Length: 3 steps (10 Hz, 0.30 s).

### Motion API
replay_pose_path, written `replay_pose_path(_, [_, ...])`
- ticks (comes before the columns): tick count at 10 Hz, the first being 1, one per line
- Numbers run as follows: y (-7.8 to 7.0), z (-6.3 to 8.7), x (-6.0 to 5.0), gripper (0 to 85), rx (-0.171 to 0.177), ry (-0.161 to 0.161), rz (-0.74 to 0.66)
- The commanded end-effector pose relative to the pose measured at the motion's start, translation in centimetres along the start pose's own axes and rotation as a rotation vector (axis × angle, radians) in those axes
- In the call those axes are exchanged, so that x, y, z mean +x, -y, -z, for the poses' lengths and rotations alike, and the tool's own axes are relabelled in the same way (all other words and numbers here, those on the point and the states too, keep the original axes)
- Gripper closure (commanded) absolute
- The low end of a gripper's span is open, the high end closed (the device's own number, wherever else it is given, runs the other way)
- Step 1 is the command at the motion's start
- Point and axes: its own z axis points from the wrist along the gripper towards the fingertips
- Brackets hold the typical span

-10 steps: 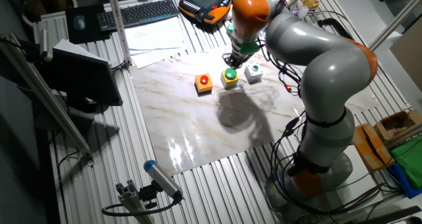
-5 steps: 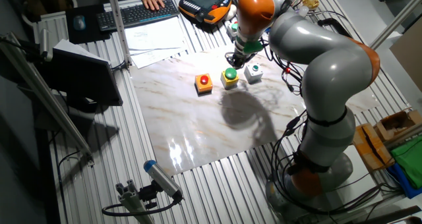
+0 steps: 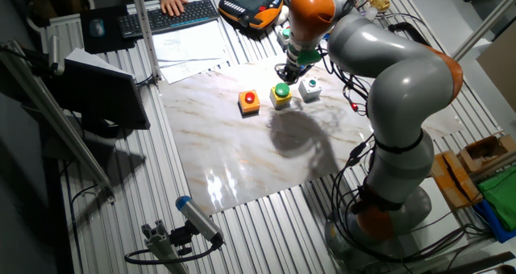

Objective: Press three buttons from left to right in sequence

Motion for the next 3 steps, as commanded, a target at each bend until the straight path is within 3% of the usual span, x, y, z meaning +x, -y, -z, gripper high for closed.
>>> replay_pose_path(1, [-0.07, -0.03, 0.00, 84.3, 0.000, 0.000, 0.000])
replay_pose_path(3, [-0.09, -0.07, -0.04, 84.3, 0.009, 0.006, 0.000])
